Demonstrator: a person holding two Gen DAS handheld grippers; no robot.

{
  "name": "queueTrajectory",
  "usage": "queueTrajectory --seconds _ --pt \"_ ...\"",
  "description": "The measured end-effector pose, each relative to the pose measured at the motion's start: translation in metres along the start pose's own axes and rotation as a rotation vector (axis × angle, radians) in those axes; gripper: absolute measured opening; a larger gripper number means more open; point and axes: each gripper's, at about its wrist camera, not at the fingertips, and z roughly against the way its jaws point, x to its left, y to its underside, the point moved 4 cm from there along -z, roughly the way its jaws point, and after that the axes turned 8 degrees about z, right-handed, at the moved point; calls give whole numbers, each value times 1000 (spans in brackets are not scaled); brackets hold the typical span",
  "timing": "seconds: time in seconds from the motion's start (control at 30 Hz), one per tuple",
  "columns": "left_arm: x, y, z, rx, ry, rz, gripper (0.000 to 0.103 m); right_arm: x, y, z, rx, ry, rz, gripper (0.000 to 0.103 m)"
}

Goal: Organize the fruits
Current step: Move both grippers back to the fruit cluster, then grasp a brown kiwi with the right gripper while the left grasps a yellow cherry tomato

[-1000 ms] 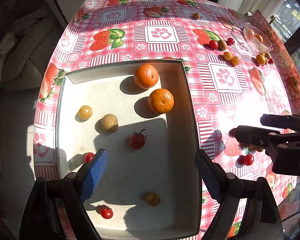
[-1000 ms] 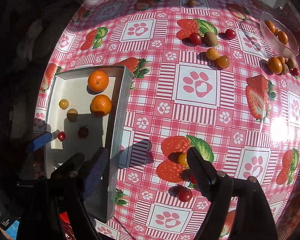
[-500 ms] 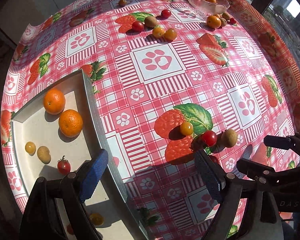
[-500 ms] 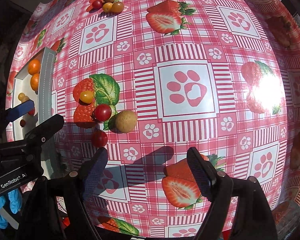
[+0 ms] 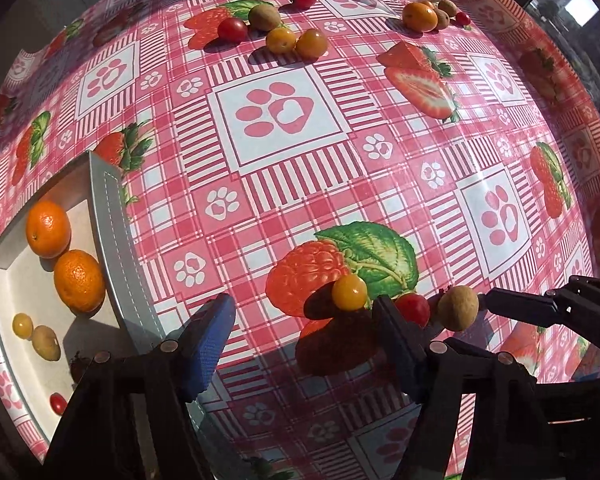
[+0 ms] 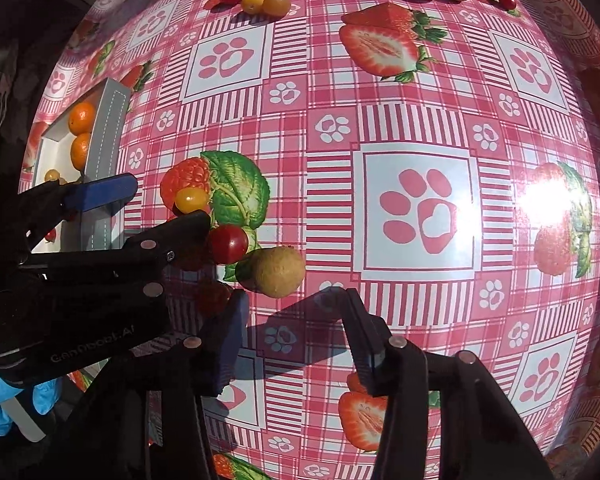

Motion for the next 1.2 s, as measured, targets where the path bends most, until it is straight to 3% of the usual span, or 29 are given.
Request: queueTrajectory --seconds 0.1,0.17,0.23,0.33,0.57,0.83,0.87,1.0,1.2 --pt "-6 -2 -1 -9 -7 -4 68 9 -8 -5 -5 3 28 45" --pt "-15 -4 -2 -14 -23 -13 62 15 -14 -8 -3 -3 40 27" --pt "-20 -5 -1 -23 -36 -17 52 16 -16 -8 -2 -18 37 27" --pt "-29 -9 0 -28 -25 -22 20 12 -15 -4 -17 -35 19 27" --pt "-24 -1 14 -11 61 60 20 1 -10 7 -35 -77 -32 21" --pt "-10 11 25 -17 73 88 20 1 -6 7 -23 -101 -21 20" --pt "-9 12 24 -14 71 95 20 2 -5 6 -15 -111 -16 21" --pt "-1 16 19 -17 71 112 20 11 -8 3 -20 -95 25 39" --pt "6 21 15 -7 61 121 20 23 -15 -11 -8 -114 40 38"
